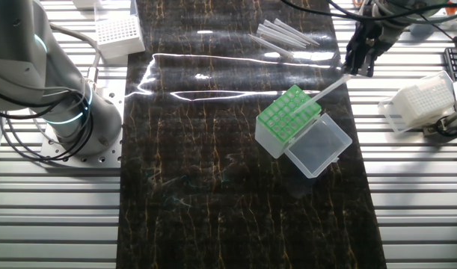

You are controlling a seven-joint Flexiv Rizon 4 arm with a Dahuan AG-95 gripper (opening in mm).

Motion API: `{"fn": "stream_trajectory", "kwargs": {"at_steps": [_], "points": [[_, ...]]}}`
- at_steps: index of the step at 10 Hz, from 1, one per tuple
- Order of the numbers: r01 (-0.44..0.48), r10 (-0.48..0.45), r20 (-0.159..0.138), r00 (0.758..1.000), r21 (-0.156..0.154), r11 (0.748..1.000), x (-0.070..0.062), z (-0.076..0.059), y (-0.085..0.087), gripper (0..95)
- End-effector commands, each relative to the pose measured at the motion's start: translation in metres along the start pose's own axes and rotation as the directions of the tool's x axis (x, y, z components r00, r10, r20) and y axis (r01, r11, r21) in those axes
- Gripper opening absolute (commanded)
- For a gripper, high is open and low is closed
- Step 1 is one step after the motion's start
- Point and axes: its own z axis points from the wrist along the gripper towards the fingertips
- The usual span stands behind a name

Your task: Insert a large pipette tip into the holder for large pipette tips

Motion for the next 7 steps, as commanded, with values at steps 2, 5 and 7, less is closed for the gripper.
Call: {"fn": "stream_trajectory", "kwargs": {"at_steps": [2, 5, 7], "points": [[0.013, -0.013, -0.003, 1.000, -0.002, 1.000, -0.0001, -0.0007, 0.0007, 0.0], [0.045, -0.045, -0.002, 0.999, -0.005, 0.999, 0.0000, -0.0018, 0.0022, 19.0], [0.063, -0.063, 0.003, 0.998, -0.002, 0.998, -0.0002, -0.0041, 0.0025, 19.0]]}}
